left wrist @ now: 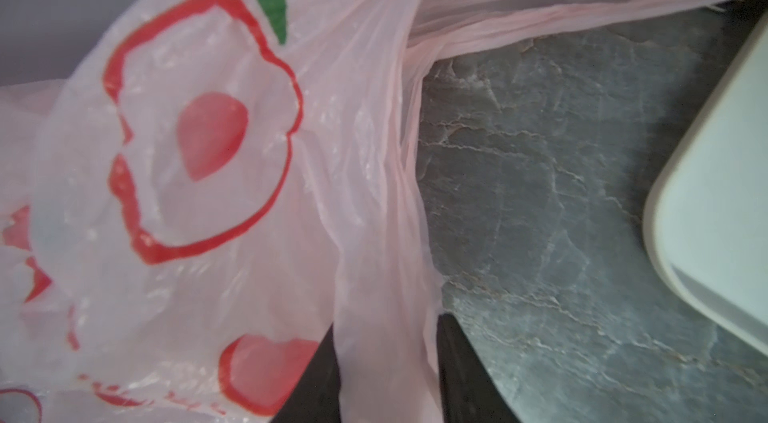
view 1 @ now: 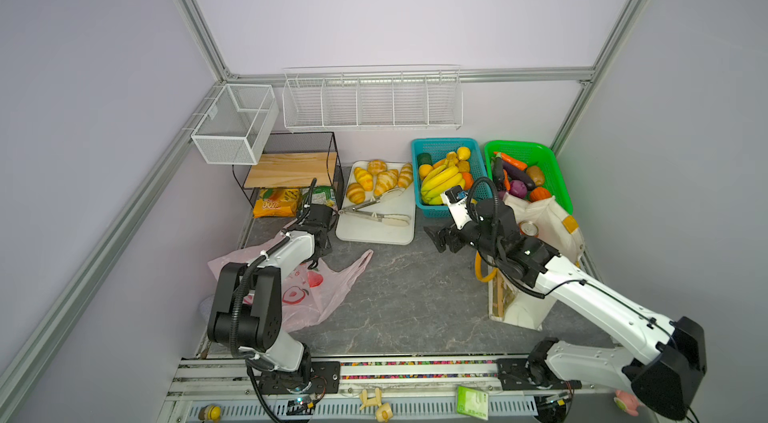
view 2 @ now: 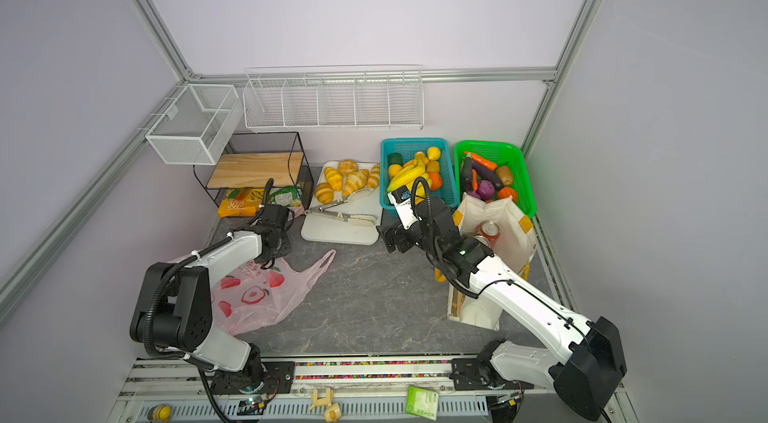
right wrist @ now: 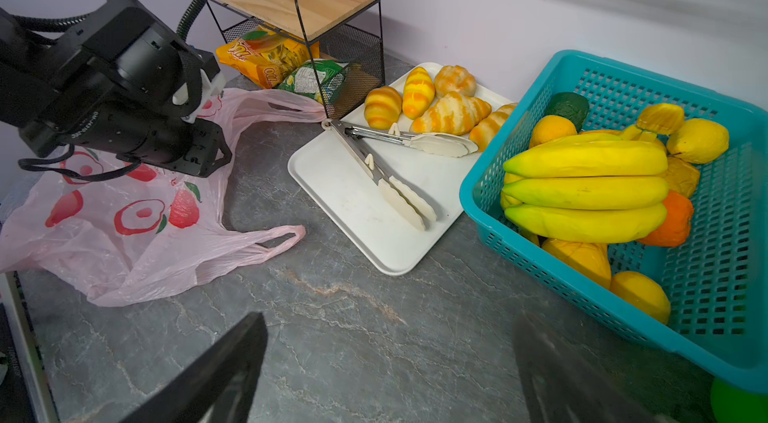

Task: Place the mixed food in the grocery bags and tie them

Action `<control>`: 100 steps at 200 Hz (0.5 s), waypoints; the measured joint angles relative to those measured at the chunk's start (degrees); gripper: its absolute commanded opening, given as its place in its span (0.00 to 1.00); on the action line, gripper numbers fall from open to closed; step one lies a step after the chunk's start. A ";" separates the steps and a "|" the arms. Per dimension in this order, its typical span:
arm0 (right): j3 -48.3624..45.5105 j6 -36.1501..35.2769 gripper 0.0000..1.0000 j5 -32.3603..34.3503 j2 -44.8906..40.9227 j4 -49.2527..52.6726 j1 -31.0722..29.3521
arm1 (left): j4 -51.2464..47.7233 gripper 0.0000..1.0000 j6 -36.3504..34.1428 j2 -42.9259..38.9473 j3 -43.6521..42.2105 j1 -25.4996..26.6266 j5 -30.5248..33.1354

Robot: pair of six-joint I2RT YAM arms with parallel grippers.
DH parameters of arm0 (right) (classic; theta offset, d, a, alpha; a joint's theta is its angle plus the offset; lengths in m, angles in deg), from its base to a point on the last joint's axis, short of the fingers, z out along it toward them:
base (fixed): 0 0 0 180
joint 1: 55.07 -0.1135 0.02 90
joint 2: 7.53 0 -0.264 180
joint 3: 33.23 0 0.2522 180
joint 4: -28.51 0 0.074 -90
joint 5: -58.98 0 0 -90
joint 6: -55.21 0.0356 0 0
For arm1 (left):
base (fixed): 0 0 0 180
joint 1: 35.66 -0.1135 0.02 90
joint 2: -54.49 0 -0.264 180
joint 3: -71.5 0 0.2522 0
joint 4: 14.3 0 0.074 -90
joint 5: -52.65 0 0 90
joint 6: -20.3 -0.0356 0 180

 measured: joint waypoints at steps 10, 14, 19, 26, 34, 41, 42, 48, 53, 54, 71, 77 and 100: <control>0.00 0.00 0.95 0.48 0.00 0.00 -0.04 | 0.00 0.25 -0.09 0.00 0.02 -0.09 -0.17; 0.00 0.00 0.95 0.68 0.00 0.00 -0.07 | 0.02 0.23 -0.02 0.00 0.02 -0.11 -0.33; 0.00 0.00 0.95 0.83 0.00 0.00 -0.07 | -0.07 0.20 -0.28 0.00 0.04 -0.22 -0.48; 0.00 0.00 0.95 1.05 0.00 0.02 -0.07 | -0.07 0.15 -0.35 0.00 0.04 -0.35 -0.70; 0.00 0.00 0.95 1.27 0.00 0.00 -0.07 | -0.11 0.10 -0.35 0.00 0.04 -0.39 -0.98; 0.00 0.00 0.95 1.57 0.00 0.02 -0.07 | -0.28 0.04 -0.35 0.00 0.09 -0.48 -1.31; 0.00 0.00 0.95 1.62 0.00 0.00 -0.07 | -0.26 0.03 -0.24 0.00 0.09 -0.50 -1.51; 0.00 0.00 0.95 2.05 0.00 0.02 -0.07 | -0.50 0.00 -0.35 0.00 0.13 -0.52 -1.77; 0.00 0.00 0.95 2.23 0.00 0.02 -0.07 | -0.68 0.00 -0.68 0.00 0.15 -0.55 -2.19; 0.00 0.00 0.95 2.23 0.00 0.02 -0.07 | -0.66 0.00 -0.52 0.00 0.15 -0.55 -2.23; 0.00 0.00 0.95 3.15 0.02 0.09 -0.07 | -1.16 0.00 -0.81 -0.44 0.17 -0.59 -4.04; 0.00 0.00 0.95 3.50 0.02 0.22 -0.07 | -1.49 0.00 -0.81 -1.07 0.15 -0.48 -4.72; 0.00 -0.02 0.94 5.18 0.02 1.05 -0.07 | -3.58 0.00 -0.83 -7.45 0.00 0.83 -6.36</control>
